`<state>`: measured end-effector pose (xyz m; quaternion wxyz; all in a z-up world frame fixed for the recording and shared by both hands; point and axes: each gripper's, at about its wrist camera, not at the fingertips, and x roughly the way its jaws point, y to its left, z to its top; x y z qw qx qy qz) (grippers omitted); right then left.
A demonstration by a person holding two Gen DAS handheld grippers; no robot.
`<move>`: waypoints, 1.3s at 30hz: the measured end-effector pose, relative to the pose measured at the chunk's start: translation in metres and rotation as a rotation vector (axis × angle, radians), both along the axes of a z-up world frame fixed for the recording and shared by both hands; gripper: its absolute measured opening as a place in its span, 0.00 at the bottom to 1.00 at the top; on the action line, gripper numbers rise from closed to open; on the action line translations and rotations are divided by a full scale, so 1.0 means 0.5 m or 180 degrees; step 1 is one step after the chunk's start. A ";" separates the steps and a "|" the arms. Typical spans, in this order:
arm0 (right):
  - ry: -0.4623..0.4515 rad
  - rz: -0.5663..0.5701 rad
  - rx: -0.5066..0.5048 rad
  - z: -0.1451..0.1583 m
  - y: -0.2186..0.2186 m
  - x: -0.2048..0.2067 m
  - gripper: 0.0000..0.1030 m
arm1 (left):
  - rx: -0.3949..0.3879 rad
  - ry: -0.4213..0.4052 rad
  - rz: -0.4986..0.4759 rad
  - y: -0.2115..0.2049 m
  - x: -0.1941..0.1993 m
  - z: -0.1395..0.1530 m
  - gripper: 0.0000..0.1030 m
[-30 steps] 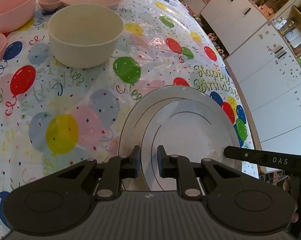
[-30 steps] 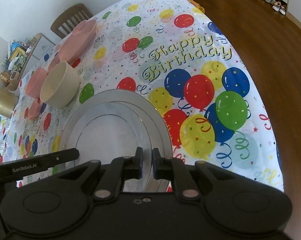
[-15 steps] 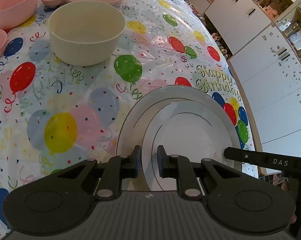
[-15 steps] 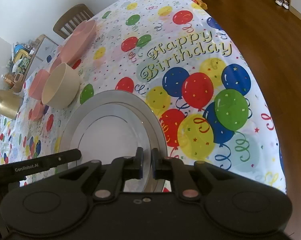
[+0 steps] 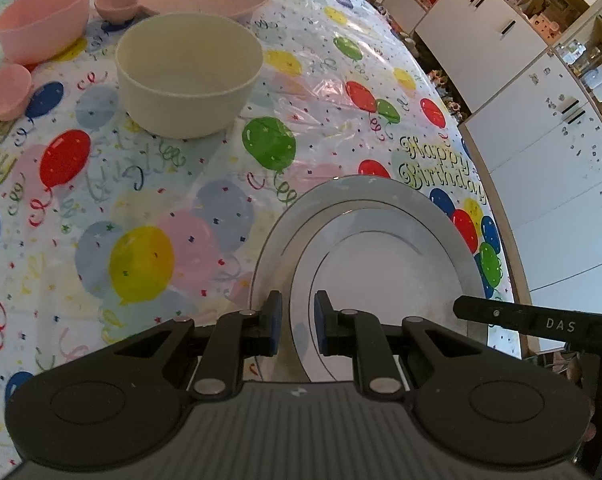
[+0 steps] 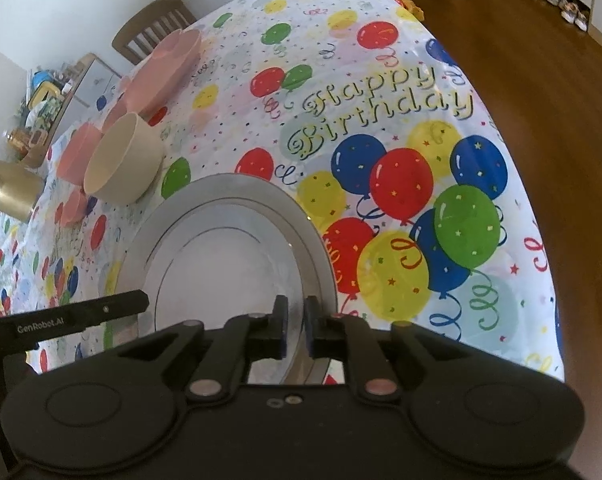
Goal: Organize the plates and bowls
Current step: 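Lower the plate onto the first white plate and open both grippers, then move both grippers toward the pink bear-shaped plate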
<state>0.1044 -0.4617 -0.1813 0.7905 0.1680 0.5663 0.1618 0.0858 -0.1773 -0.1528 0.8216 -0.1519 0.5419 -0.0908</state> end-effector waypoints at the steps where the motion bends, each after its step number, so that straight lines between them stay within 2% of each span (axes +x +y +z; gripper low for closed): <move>1: -0.0023 0.0011 -0.0010 0.003 0.001 -0.001 0.16 | 0.0013 -0.0015 -0.0005 0.001 -0.002 0.003 0.16; 5: -0.0077 0.0058 0.0016 0.017 0.004 -0.006 0.19 | 0.0091 -0.0070 -0.0023 0.004 -0.012 0.017 0.16; 9: -0.0254 0.0194 -0.0012 0.046 0.021 -0.014 0.21 | 0.0134 -0.0165 -0.0062 0.006 -0.026 0.041 0.16; 13: -0.0535 0.0383 -0.0072 0.088 0.050 -0.022 0.23 | 0.0282 -0.0372 -0.0099 0.000 -0.044 0.079 0.16; 19: -0.1068 0.0649 -0.0187 0.163 0.095 -0.029 0.34 | 0.0461 -0.0729 -0.0057 -0.001 -0.059 0.145 0.16; 22: -0.1274 0.0744 -0.0191 0.194 0.114 -0.028 0.35 | 0.0563 -0.0912 -0.0020 -0.005 -0.065 0.174 0.16; 31: -0.1696 0.0906 -0.0131 0.262 0.164 -0.026 0.53 | 0.0801 -0.1277 0.0145 -0.002 -0.067 0.251 0.17; 35: -0.1940 0.0958 -0.0155 0.291 0.184 -0.027 0.64 | 0.0858 -0.1412 0.0213 0.008 -0.066 0.279 0.17; 37: -0.2006 0.0956 -0.0155 0.302 0.191 -0.023 0.68 | 0.0873 -0.1470 0.0249 0.016 -0.063 0.293 0.21; 39: -0.2048 0.0944 -0.0141 0.311 0.198 -0.017 0.73 | 0.0894 -0.1525 0.0289 0.024 -0.058 0.305 0.32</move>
